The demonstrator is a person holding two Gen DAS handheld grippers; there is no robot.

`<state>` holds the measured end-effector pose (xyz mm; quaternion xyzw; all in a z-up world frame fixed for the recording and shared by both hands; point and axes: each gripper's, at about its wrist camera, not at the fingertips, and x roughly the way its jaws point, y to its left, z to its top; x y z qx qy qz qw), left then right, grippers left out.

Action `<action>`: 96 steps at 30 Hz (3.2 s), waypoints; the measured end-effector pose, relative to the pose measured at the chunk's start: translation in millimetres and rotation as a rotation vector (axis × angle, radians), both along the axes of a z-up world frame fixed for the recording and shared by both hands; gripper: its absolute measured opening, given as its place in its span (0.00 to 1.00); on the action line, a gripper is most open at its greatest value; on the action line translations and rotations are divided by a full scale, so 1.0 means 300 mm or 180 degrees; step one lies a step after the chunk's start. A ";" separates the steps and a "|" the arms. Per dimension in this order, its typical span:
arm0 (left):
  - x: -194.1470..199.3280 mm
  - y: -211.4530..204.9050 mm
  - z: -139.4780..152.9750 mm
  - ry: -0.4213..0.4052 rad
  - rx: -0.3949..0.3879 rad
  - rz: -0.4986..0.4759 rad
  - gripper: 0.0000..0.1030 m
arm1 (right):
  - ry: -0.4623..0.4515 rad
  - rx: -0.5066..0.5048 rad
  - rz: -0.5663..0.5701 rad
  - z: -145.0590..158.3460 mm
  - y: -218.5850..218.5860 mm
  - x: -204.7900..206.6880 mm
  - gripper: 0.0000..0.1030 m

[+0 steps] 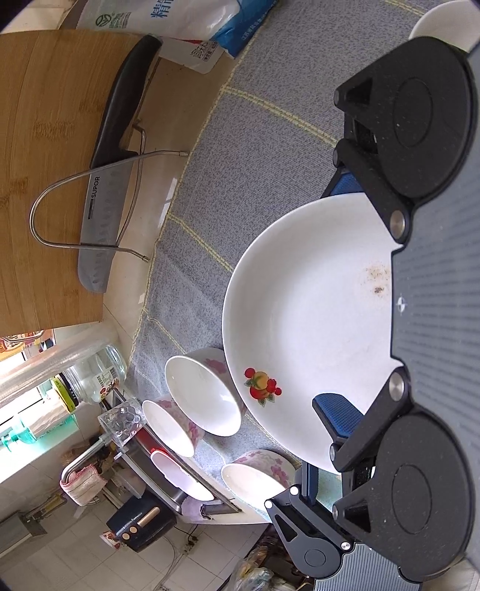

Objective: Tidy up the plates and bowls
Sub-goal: 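Lift and carry the plate with the right tool toward the plate stack, then lower the held plate onto the stacked plates with the right tool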

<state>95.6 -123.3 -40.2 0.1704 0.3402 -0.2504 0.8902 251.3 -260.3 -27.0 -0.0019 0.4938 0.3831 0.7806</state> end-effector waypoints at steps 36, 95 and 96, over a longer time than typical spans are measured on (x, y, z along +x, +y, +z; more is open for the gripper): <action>0.038 -0.315 -0.010 0.0072 0.0008 -0.0903 0.98 | 0.0004 0.0002 -0.0940 -0.037 -0.462 -0.169 1.00; 0.133 -0.382 -0.065 0.0086 -0.0012 -0.1362 0.98 | -0.0066 -0.0228 -0.1615 -0.002 -0.613 -0.308 1.00; 0.133 -0.382 -0.065 0.0077 -0.0011 -0.1364 0.98 | -0.0070 -0.0254 -0.1620 -0.001 -0.609 -0.312 1.00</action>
